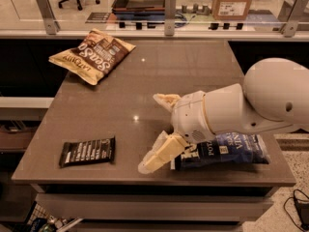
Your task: Move rxbar chocolate near brown chip bag
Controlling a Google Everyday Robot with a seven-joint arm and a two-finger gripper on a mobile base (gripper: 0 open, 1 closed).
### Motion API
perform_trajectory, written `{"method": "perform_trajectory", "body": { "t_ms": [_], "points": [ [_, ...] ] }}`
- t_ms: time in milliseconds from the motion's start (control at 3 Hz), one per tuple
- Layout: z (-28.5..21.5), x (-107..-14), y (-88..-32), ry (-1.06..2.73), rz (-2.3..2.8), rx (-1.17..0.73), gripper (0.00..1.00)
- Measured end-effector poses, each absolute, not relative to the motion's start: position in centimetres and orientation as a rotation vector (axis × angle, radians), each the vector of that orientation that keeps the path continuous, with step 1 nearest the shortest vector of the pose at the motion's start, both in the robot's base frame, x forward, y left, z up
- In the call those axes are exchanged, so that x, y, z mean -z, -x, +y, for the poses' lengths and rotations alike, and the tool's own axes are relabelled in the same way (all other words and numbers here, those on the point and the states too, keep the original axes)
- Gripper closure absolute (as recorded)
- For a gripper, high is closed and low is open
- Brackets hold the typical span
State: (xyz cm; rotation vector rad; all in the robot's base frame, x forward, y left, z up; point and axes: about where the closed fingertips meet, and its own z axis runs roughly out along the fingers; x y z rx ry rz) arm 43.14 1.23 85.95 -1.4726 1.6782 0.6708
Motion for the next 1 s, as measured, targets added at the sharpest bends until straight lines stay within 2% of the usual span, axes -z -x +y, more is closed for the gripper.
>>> {"method": "perform_trajectory", "body": {
  "t_ms": [333,1000],
  "points": [
    [1.3,-86.2,-43.2,1.476,1.673,-0.665,0.0],
    [5.1,-84.3,-42.9,1.529,1.644,-0.731,0.0]
  ]
}}
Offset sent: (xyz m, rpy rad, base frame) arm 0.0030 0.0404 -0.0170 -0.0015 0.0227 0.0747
